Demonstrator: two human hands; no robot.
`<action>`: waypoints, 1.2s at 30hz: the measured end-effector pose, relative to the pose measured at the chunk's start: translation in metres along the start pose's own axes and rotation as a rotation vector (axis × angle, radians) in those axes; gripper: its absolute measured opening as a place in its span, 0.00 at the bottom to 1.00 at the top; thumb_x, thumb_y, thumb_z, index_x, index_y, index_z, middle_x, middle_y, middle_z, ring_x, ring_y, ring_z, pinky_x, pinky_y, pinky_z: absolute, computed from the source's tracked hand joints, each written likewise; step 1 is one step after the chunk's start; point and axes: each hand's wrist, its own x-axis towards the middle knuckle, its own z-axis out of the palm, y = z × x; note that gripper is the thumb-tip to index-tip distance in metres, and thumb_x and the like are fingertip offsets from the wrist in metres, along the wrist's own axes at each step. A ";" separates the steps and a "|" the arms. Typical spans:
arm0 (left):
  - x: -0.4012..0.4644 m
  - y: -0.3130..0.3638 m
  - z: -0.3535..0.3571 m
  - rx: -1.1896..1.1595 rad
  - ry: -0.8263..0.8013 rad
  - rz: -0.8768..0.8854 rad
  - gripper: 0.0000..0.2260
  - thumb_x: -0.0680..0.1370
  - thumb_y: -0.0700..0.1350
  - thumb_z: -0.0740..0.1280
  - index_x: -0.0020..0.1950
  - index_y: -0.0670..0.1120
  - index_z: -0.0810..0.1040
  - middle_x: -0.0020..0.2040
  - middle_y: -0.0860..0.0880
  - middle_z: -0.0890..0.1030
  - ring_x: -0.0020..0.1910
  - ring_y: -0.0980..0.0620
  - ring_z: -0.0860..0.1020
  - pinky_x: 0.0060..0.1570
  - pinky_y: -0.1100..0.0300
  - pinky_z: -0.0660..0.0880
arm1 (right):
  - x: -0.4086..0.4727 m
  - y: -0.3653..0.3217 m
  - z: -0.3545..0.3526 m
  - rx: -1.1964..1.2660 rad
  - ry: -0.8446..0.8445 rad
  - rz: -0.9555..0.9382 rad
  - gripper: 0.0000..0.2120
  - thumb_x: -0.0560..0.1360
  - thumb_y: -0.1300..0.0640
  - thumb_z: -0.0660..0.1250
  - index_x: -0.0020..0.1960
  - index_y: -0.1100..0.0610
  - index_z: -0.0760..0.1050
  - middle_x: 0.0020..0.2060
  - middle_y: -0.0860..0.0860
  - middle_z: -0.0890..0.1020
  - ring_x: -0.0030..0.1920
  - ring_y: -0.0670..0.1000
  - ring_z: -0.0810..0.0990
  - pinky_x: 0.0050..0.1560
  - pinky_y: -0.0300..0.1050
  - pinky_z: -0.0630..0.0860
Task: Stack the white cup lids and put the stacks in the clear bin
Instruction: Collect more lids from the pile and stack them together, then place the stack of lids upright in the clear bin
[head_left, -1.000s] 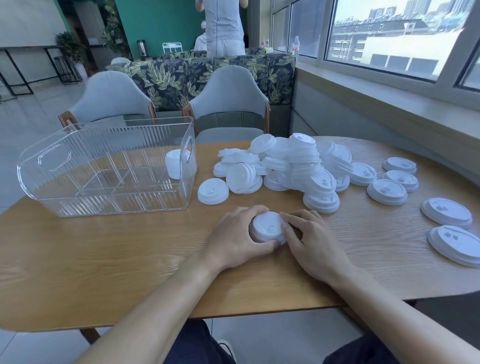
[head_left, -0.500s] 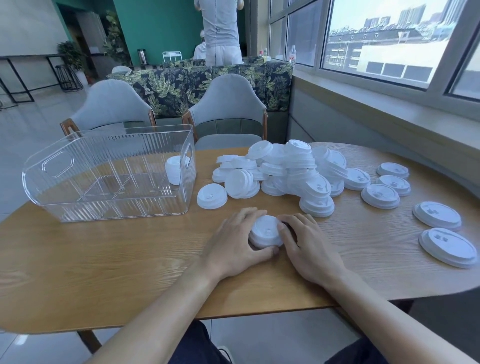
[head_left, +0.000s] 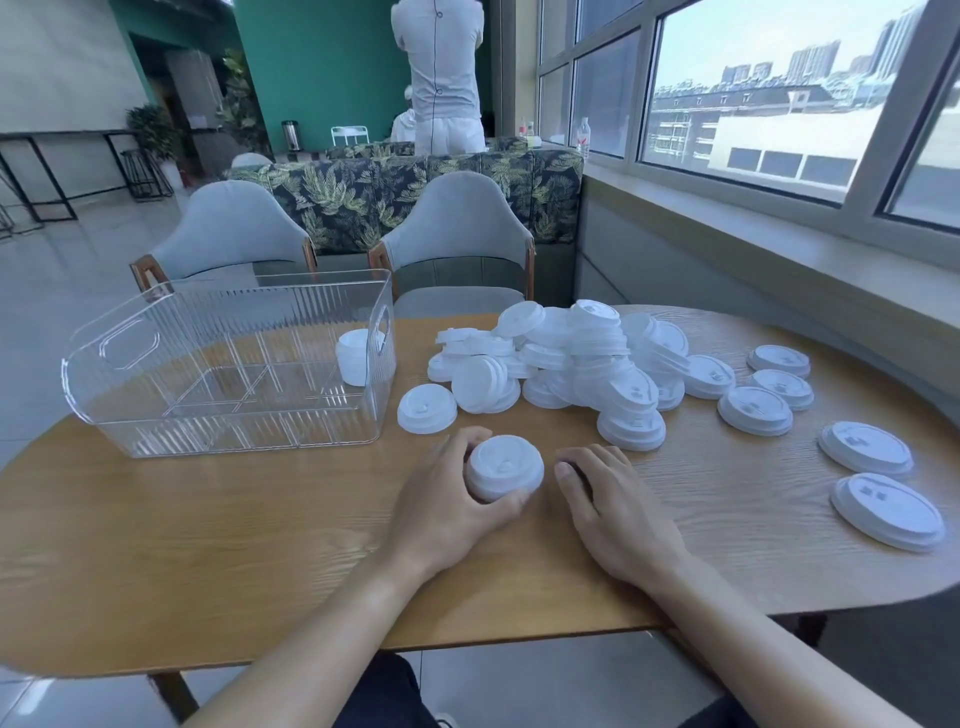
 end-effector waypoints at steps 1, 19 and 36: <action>-0.001 -0.002 -0.006 -0.028 0.007 -0.004 0.28 0.65 0.66 0.76 0.62 0.63 0.72 0.57 0.64 0.78 0.55 0.62 0.78 0.56 0.58 0.76 | 0.000 0.001 0.001 -0.011 -0.004 -0.006 0.12 0.84 0.49 0.56 0.57 0.50 0.77 0.50 0.41 0.78 0.57 0.44 0.71 0.60 0.40 0.68; 0.060 -0.058 -0.172 0.022 0.306 -0.039 0.26 0.70 0.57 0.70 0.66 0.54 0.72 0.59 0.63 0.76 0.57 0.67 0.74 0.50 0.68 0.72 | 0.030 -0.016 0.038 -0.158 -0.043 -0.181 0.11 0.82 0.46 0.57 0.55 0.44 0.77 0.53 0.35 0.74 0.57 0.42 0.72 0.57 0.42 0.72; 0.181 -0.144 -0.160 0.174 0.109 -0.163 0.26 0.72 0.50 0.78 0.67 0.48 0.74 0.59 0.54 0.78 0.57 0.51 0.78 0.57 0.55 0.76 | 0.090 -0.030 0.074 -0.109 -0.058 -0.162 0.15 0.81 0.40 0.53 0.51 0.43 0.77 0.51 0.33 0.74 0.56 0.39 0.73 0.56 0.40 0.71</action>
